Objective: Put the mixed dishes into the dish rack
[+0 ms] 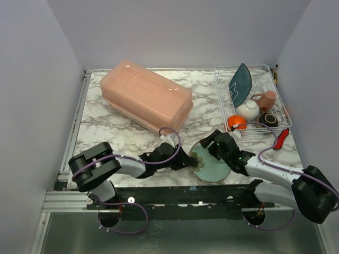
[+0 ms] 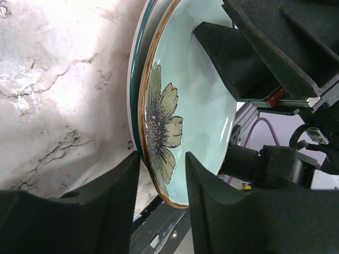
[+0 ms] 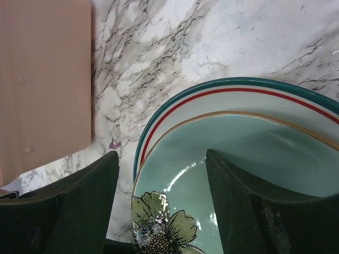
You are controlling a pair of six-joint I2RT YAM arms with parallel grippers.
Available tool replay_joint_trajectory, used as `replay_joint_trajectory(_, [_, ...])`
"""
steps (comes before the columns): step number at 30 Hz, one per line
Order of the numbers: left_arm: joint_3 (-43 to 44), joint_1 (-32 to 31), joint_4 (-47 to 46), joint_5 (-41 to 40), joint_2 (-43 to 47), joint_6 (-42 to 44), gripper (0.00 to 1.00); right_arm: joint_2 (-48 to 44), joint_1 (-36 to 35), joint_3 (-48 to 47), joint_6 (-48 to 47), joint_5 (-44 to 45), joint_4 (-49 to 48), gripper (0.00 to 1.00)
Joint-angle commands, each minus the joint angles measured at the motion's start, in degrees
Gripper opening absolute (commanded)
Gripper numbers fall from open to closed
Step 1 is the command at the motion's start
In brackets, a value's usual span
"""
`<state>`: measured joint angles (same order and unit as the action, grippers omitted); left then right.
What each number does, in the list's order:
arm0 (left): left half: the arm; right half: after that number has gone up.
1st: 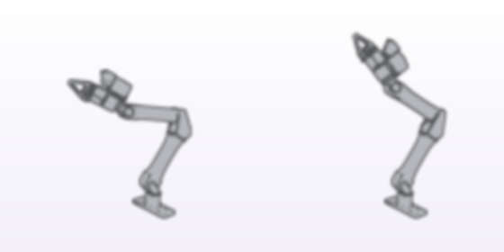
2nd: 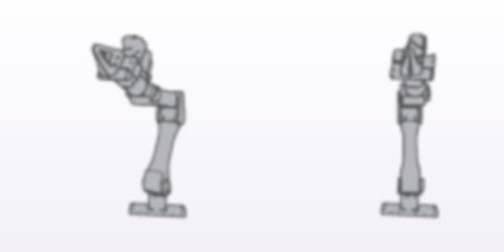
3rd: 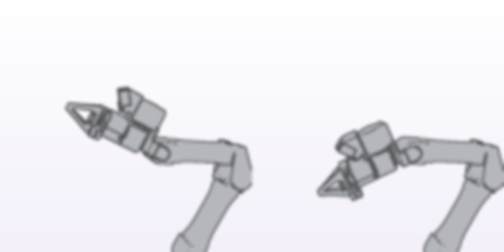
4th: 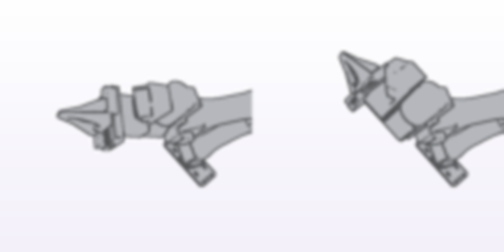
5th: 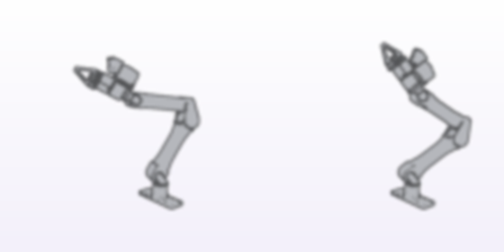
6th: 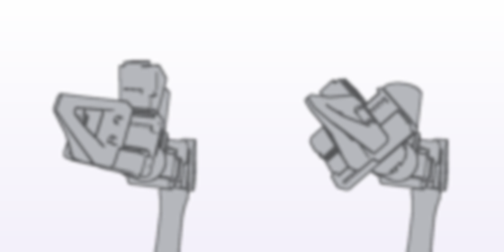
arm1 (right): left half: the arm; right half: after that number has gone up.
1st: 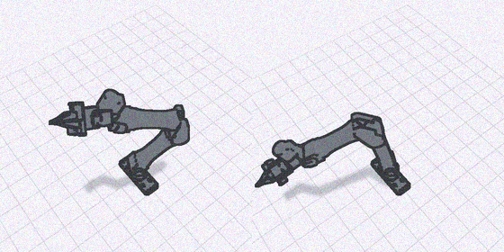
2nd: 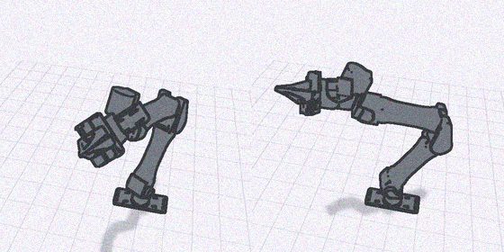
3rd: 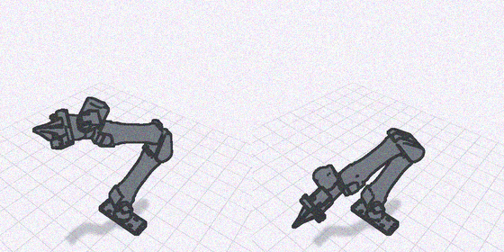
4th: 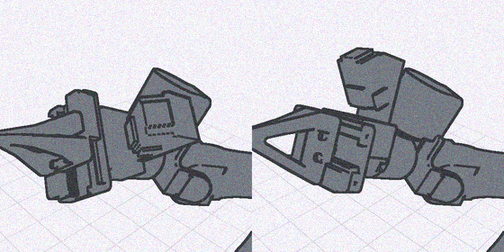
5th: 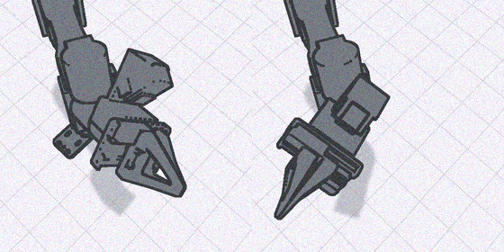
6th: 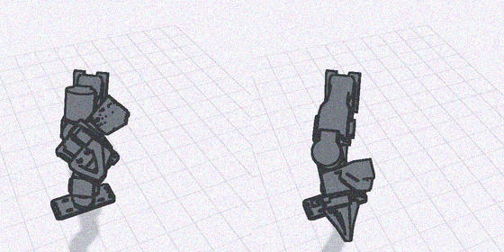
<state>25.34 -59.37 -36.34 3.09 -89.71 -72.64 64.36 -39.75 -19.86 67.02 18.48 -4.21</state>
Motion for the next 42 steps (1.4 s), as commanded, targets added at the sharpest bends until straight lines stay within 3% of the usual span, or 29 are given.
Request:
replay_joint_trajectory(1, [-0.73,-0.48,-0.78,0.95,-0.73,-1.06,0.33,3.6,-0.11,2.6,-0.96,-2.24,10.98,0.71])
replay_joint_trajectory(7, [2.97,-0.24,6.33,1.11,1.06,3.64,0.0,3.6,-0.07,1.34,-2.5,-2.6,12.28,0.72])
replay_joint_trajectory(19, [2.48,0.22,26.57,-11.51,20.12,10.71,0.0,-4.61,-0.02,-2.93,-9.49,-3.59,20.15,0.81])
replay_joint_trajectory(26, [1.08,0.58,30.17,-14.64,24.55,12.87,0.0,-9.33,-0.02,1.31,-9.19,-5.68,18.23,0.82])
replay_joint_trajectory(30, [1.08,0.58,28.89,-13.52,23.4,12.45,0.0,-6.3,-0.11,4.89,-7.5,-10.2,12.19,0.74])
replay_joint_trajectory(36, [-0.4,0.58,28.6,-13.92,24.33,10.17,0.0,-0.69,-0.07,6.16,-5.47,-10.85,9.82,0.73])
replay_joint_trajectory(37, [-0.91,0.66,28.45,-13.83,24.84,9.46,0.03,-0.08,-0.08,6.54,-5.27,-11.15,9.17,0.73])
replay_joint_trajectory(40, [-3.54,0.66,25.82,-13.71,26.25,6.96,0.37,0.76,-0.14,7.95,-4.25,-12.38,6.69,0.72])
replay_joint_trajectory(42, [-5.92,0.66,22.36,-13.17,26.78,5.09,0.48,1.16,-0.07,8.47,-4.1,-12.76,5.51,0.72])
